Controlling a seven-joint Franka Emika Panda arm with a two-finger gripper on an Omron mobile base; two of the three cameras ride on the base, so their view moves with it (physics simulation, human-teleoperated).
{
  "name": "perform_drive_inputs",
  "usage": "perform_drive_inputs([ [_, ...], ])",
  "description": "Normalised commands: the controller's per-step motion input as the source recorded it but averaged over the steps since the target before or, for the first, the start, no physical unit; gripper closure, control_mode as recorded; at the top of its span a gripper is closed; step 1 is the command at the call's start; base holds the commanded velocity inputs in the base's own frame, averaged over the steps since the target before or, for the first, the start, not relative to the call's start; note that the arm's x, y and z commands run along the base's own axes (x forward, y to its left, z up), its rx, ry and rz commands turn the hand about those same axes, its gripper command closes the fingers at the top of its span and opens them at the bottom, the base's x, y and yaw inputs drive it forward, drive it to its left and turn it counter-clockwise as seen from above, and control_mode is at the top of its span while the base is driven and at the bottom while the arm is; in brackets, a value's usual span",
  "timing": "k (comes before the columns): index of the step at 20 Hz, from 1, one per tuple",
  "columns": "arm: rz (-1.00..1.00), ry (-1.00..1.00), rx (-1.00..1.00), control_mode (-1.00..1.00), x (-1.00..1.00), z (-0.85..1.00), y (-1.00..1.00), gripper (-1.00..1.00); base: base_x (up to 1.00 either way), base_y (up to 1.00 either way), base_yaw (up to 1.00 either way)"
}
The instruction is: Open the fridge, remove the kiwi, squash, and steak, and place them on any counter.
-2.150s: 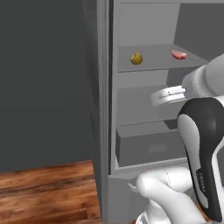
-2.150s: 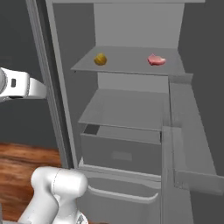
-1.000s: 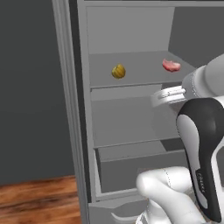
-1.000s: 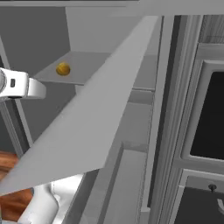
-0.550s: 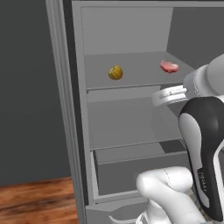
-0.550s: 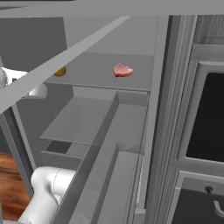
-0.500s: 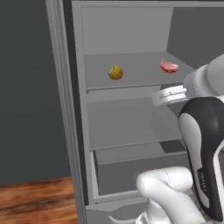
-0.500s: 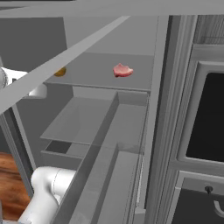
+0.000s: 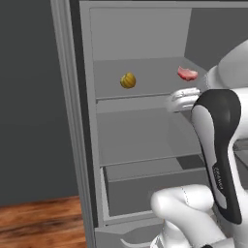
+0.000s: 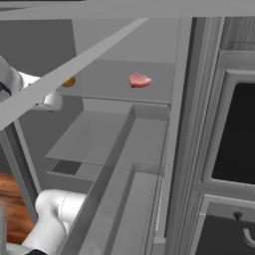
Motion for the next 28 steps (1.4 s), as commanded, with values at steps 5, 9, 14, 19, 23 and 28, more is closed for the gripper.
perform_drive_inputs([
  [5, -0.01, 0.18, 0.0, -1.0, 0.3, 0.0, -0.1, -1.0, 0.0, 0.0, 0.0],
  [9, -0.04, 0.05, 0.01, -1.0, 0.36, -0.03, -0.02, -1.0, 0.0, 0.0, 0.0],
  [14, -0.05, -0.03, -0.1, -1.0, 0.65, -0.4, -0.13, -1.0, 0.0, 0.0, 0.0],
  [19, -0.04, -0.02, -0.12, -1.0, 0.29, -0.23, -0.26, -1.0, 0.0, 0.0, 0.0],
  [23, 0.0, -0.14, -0.06, -1.0, 0.07, -0.02, -0.09, -1.0, 0.0, 0.0, 0.0],
  [28, 0.0, -0.05, -0.02, -1.0, 0.26, 0.0, -0.05, -1.0, 0.0, 0.0, 0.0],
])
